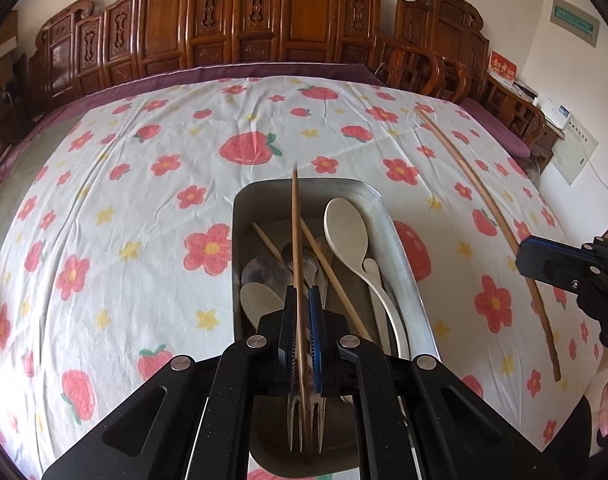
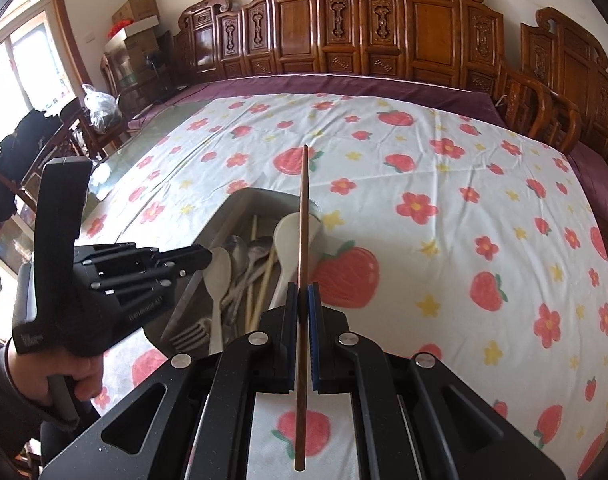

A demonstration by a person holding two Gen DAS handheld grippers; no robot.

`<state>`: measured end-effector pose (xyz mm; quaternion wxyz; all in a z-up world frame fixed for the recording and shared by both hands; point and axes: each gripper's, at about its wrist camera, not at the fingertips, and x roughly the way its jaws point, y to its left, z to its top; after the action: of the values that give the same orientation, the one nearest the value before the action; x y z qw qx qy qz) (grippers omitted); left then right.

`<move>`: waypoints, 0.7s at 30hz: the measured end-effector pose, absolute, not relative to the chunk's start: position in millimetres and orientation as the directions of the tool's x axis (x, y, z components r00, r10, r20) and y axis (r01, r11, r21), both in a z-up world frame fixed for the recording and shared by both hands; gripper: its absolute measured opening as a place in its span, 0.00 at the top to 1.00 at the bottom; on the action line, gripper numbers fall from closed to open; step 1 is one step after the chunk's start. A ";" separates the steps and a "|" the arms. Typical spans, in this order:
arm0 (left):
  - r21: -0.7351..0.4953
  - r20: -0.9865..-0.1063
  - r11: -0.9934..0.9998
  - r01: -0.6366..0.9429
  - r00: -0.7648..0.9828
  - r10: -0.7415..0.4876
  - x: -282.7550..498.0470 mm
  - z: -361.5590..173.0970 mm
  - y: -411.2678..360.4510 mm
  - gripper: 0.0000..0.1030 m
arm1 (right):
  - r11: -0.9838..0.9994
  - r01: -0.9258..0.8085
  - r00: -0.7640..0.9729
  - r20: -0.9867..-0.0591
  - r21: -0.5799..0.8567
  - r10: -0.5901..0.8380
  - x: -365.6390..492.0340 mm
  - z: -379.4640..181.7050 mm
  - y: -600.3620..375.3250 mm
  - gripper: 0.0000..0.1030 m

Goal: Organize utensils

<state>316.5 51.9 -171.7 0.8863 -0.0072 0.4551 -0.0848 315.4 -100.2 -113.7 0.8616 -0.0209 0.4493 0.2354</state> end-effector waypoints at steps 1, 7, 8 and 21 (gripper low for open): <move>-0.092 -0.805 0.985 0.144 0.571 -0.158 315.7 -171.4 53.7 0.95 | 0.886 -0.429 0.483 -0.783 0.178 0.391 315.8 -114.4 -95.8 0.94; -0.078 -0.793 0.988 0.134 0.593 -0.143 306.2 -159.3 69.6 0.93 | 0.872 -0.447 0.452 -0.790 0.201 0.413 321.3 -125.7 -68.0 0.94; -0.077 -0.790 0.988 0.131 0.596 -0.141 304.5 -157.4 73.3 0.91 | 0.870 -0.448 0.445 -0.792 0.207 0.418 322.7 -128.4 -63.4 0.94; -0.058 -0.776 0.995 0.081 0.623 -0.096 290.0 -147.9 113.7 0.88 | 0.867 -0.424 0.385 -0.815 0.262 0.434 342.5 -157.1 -22.1 0.94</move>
<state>290.0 113.7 -147.9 0.9009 -0.0088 0.4311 -0.0491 342.5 -22.1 -157.1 0.8321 0.0053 0.4912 0.2576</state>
